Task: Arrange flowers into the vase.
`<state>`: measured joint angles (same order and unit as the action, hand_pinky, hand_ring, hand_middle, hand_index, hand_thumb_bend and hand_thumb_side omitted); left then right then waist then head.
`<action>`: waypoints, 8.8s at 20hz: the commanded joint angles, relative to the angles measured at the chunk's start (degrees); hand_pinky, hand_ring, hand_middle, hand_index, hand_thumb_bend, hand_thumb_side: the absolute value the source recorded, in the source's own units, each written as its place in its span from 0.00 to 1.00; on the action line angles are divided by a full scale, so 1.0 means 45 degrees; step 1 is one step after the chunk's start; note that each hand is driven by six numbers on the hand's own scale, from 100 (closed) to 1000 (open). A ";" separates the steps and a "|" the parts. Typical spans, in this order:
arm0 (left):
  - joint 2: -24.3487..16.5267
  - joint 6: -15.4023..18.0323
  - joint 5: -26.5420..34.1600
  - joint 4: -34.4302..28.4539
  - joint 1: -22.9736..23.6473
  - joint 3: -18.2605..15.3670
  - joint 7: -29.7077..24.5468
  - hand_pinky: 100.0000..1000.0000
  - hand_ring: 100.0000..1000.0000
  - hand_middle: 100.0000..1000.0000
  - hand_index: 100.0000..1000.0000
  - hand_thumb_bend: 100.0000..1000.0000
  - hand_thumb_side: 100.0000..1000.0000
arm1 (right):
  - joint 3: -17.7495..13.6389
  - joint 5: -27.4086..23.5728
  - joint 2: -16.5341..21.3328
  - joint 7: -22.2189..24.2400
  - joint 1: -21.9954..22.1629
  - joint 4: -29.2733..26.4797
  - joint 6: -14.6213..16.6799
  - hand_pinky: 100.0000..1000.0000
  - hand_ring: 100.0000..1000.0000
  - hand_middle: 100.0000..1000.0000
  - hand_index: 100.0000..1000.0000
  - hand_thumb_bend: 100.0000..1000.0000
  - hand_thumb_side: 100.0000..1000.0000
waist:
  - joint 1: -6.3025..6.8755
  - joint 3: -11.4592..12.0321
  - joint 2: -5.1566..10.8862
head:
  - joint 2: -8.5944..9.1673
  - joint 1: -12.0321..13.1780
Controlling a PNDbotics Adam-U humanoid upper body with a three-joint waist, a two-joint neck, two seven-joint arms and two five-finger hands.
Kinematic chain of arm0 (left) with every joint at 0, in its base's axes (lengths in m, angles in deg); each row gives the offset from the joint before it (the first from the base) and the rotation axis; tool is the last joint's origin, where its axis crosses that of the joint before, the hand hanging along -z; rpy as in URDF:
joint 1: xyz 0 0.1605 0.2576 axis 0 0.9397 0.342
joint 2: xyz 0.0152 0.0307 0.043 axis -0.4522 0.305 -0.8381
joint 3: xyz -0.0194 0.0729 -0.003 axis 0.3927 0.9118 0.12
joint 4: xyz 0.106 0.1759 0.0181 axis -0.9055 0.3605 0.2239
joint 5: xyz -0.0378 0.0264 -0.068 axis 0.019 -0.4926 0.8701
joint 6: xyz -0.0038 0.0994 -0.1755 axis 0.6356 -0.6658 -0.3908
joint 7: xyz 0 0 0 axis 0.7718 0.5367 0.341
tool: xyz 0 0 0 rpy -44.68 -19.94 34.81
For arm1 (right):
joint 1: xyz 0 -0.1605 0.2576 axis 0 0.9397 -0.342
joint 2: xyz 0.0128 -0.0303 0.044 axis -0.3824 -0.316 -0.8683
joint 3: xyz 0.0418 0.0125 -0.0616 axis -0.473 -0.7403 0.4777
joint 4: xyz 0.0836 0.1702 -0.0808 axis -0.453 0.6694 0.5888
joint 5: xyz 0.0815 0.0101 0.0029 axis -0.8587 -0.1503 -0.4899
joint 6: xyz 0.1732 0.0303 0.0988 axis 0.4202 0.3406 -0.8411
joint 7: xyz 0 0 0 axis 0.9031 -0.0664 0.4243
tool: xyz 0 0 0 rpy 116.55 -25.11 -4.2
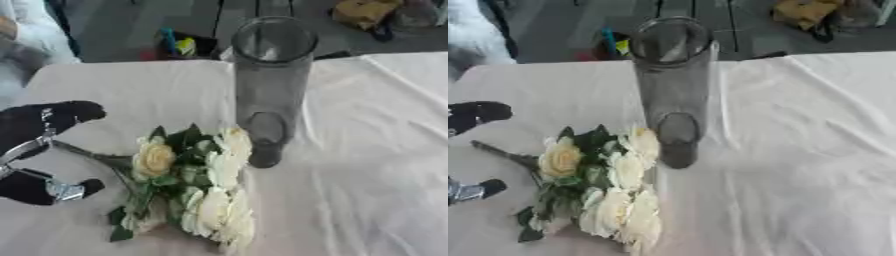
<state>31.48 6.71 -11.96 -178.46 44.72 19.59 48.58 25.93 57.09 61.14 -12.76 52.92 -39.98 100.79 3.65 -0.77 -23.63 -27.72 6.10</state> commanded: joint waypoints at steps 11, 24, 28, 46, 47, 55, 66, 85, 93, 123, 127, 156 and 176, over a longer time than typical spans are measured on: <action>-0.0667 0.0465 -0.0461 0.1571 -0.1342 0.0854 -0.0668 0.73 0.82 0.87 1.00 0.47 0.59 | 0.0066 -0.0037 0.0270 0.0205 -0.0090 -0.0239 0.0025 0.58 0.43 0.38 0.63 0.00 0.98 | 0.0204 -0.0179 0.0409 | 0.0020 0.0281; -0.0235 0.0807 -0.0872 0.2896 -0.2101 0.1392 -0.0885 0.71 0.80 0.86 1.00 0.45 0.56 | 0.0090 -0.0041 0.0230 0.0261 -0.0111 -0.0239 0.0014 0.58 0.43 0.38 0.63 0.00 0.98 | 0.0207 -0.0301 0.0372 | 0.0136 0.0378; -0.0126 0.0910 -0.1106 0.3220 -0.2208 0.1526 -0.0919 0.71 0.80 0.85 1.00 0.45 0.55 | 0.0094 -0.0031 0.0204 0.0285 -0.0118 -0.0239 -0.0005 0.59 0.43 0.38 0.63 0.00 0.98 | 0.0220 -0.0334 0.0334 | 0.0158 0.0393; 0.0633 0.1185 -0.1706 0.4466 -0.2912 0.1990 -0.0456 0.68 0.77 0.81 1.00 0.43 0.56 | 0.0116 0.0056 0.0088 0.0379 -0.0133 -0.0239 -0.0073 0.59 0.42 0.38 0.63 0.00 0.99 | 0.0226 -0.0472 0.0223 | 0.0246 0.0478; 0.0649 0.1204 -0.1779 0.4539 -0.2934 0.2016 -0.0504 0.68 0.77 0.81 1.00 0.43 0.56 | 0.0119 0.0057 0.0086 0.0384 -0.0137 -0.0239 -0.0072 0.59 0.42 0.38 0.63 0.00 0.99 | 0.0225 -0.0478 0.0217 | 0.0250 0.0480; 0.0695 0.1321 -0.2178 0.4852 -0.3005 0.2069 -0.0628 0.68 0.77 0.82 1.00 0.36 0.48 | 0.0126 0.0079 0.0073 0.0410 -0.0129 -0.0239 -0.0070 0.59 0.42 0.38 0.63 0.00 0.99 | 0.0223 -0.0513 0.0172 | 0.0237 0.0518; 0.0802 0.1181 -0.1990 0.5028 -0.3086 0.2085 -0.0475 0.65 0.74 0.76 0.97 0.31 0.54 | 0.0151 0.0100 0.0022 0.0488 -0.0110 -0.0239 -0.0112 0.59 0.42 0.38 0.63 0.00 0.99 | 0.0200 -0.0531 0.0153 | 0.0278 0.0579; 0.1148 0.1562 -0.2183 0.5748 -0.3499 0.2475 -0.1062 0.54 0.55 0.57 0.74 0.19 0.51 | 0.0155 0.0197 -0.0057 0.0565 -0.0081 -0.0239 -0.0095 0.59 0.42 0.37 0.64 0.00 0.99 | 0.0179 -0.0584 0.0040 | 0.0330 0.0758; 0.1265 0.1559 -0.2206 0.5978 -0.3571 0.2587 -0.1152 0.43 0.41 0.44 0.60 0.06 0.53 | 0.0142 0.0256 -0.0101 0.0583 -0.0065 -0.0239 -0.0118 0.59 0.42 0.37 0.64 0.00 0.99 | 0.0216 -0.0669 -0.0003 | 0.0370 0.0758; 0.1333 0.2701 -0.2528 0.5784 -0.3548 0.2742 0.2481 0.00 0.00 0.00 0.00 0.30 0.45 | 0.0023 0.0380 -0.0223 0.0526 0.0019 -0.0239 -0.0167 0.60 0.42 0.37 0.64 0.00 0.99 | 0.0237 -0.0796 -0.0034 | 0.0375 0.0732; 0.1267 0.2846 -0.2640 0.5618 -0.3433 0.2682 0.2976 0.00 0.00 0.00 0.00 0.31 0.41 | 0.0009 0.0370 -0.0236 0.0532 0.0030 -0.0239 -0.0178 0.60 0.42 0.37 0.64 0.00 0.99 | 0.0231 -0.0785 -0.0022 | 0.0365 0.0713; -0.0014 0.0358 0.2674 0.0741 -0.2348 0.0301 0.2037 0.00 0.00 0.00 0.00 0.18 0.40 | -0.0264 0.0346 -0.0119 0.0231 0.0407 -0.0239 -0.0224 0.59 0.42 0.37 0.64 0.00 0.98 | 0.0283 -0.0598 0.0512 | -0.0170 0.0283; -0.0073 -0.0914 0.7702 0.0842 -0.4037 -0.0721 0.2704 0.00 0.00 0.00 0.00 0.10 0.43 | -0.0244 0.0347 -0.0006 0.0194 0.0601 -0.0239 -0.0323 0.59 0.42 0.37 0.64 0.00 0.98 | 0.0499 -0.0796 0.0856 | -0.0378 0.0452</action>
<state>32.97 3.27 20.89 -174.76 27.55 17.85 60.22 25.07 58.62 59.69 -11.89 55.91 -39.98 99.41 5.17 -4.35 -21.92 -28.94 7.92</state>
